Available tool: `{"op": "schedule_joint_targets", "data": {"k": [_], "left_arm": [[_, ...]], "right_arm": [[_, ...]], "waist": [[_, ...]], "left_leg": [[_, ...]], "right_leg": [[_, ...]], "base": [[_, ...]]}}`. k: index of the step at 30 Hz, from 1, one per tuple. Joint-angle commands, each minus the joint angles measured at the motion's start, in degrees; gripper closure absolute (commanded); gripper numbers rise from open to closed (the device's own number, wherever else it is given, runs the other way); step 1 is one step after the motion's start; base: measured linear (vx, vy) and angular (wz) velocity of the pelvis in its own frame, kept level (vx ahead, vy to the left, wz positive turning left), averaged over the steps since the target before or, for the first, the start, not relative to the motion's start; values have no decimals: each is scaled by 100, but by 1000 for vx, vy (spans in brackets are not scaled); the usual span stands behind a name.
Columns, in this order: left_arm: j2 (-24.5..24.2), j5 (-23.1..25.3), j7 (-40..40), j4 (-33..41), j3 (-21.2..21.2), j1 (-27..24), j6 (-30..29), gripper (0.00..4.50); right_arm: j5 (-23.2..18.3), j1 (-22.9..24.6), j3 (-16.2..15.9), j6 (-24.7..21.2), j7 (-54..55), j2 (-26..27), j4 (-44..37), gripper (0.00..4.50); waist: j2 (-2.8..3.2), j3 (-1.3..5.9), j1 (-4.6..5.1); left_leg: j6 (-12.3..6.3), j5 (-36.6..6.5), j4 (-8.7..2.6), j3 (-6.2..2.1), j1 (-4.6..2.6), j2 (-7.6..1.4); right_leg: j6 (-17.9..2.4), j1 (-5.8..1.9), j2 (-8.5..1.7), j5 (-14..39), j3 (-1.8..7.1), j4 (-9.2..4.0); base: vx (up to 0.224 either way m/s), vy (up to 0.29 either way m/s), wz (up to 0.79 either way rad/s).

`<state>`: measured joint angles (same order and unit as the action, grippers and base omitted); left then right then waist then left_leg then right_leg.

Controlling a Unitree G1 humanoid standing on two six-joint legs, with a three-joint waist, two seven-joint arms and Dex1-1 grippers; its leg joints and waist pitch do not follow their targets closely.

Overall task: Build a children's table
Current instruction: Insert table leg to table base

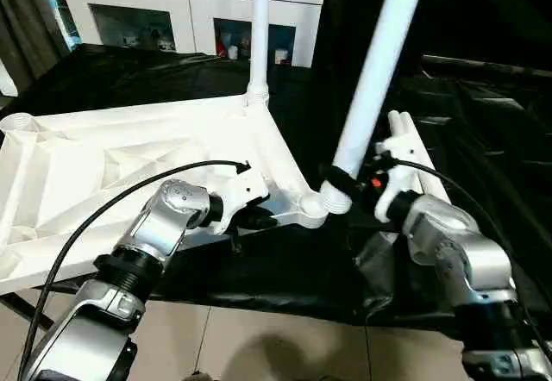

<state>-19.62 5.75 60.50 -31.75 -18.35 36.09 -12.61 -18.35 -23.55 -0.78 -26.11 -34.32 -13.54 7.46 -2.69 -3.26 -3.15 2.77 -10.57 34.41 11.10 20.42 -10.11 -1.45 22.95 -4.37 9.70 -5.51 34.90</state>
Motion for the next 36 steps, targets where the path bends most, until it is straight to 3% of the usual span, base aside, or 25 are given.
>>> {"op": "schedule_joint_targets", "data": {"k": [1, 3, 5, 9, 14, 22, 30, 36], "left_arm": [[-24, -36, -13, -33, 13, 30, -69, 447], [-20, -110, 62, 28, 44, 9, -20, 449], [-42, -131, 133, 147, 26, -59, 2, 450], [-77, -148, 170, 306, 6, -150, 95, 450], [-155, -149, 232, 386, -37, -200, 288, 450], [-316, -117, 424, 630, -131, -319, 220, 450], [-289, -132, 382, 629, -111, -310, 166, 450], [-310, -128, 250, 628, -32, -306, 151, 450]], "right_arm": [[23, -129, -67, 103, -124, -9, 140, 260], [66, -261, -130, 172, -258, 29, 432, 260], [99, -360, -219, 200, -401, 35, 682, 260], [186, -452, -390, 237, -564, 33, 930, 260], [210, -555, -374, 428, -585, 117, 1247, 260], [278, -723, -392, 687, -625, 215, 1714, 261], [190, -535, -457, 472, -972, 172, 1791, 261], [135, -208, -247, 787, -843, 236, 2008, 261]], "waist": [[-29, 375, -18], [-12, 378, -12], [-50, 384, -26], [-59, 388, -28], [-67, 361, -23], [-56, 364, -1], [-70, 368, -10], [-22, 360, -44]], "left_leg": [[-94, -1253, -386, -172, -47, -315], [-102, -1195, -391, -177, -40, -321], [-123, -1119, -391, -170, -29, -328], [-161, -991, -384, -165, -17, -336], [-105, -1155, -399, -167, -40, -337], [-31, -1212, -412, -170, -39, -349], [-53, -1188, -411, -170, -39, -352], [15, -1381, -424, -177, -59, -354]], "right_leg": [[-685, -254, -504, 2328, 351, -549], [-753, -256, -505, 2224, 349, -532], [-789, -270, -505, 2074, 356, -508], [-894, -275, -512, 1852, 362, -461], [-755, -245, -518, 2277, 363, -515], [-883, -252, -515, 2009, 373, -481], [-887, -260, -516, 1989, 377, -480], [-880, -243, -523, 2108, 375, -515]], "base": [[0, 0, 0], [0, 0, 0], [0, 0, 0], [0, 0, 0], [0, 0, 0], [0, 0, 0], [0, 0, 0], [0, 0, 0]]}}
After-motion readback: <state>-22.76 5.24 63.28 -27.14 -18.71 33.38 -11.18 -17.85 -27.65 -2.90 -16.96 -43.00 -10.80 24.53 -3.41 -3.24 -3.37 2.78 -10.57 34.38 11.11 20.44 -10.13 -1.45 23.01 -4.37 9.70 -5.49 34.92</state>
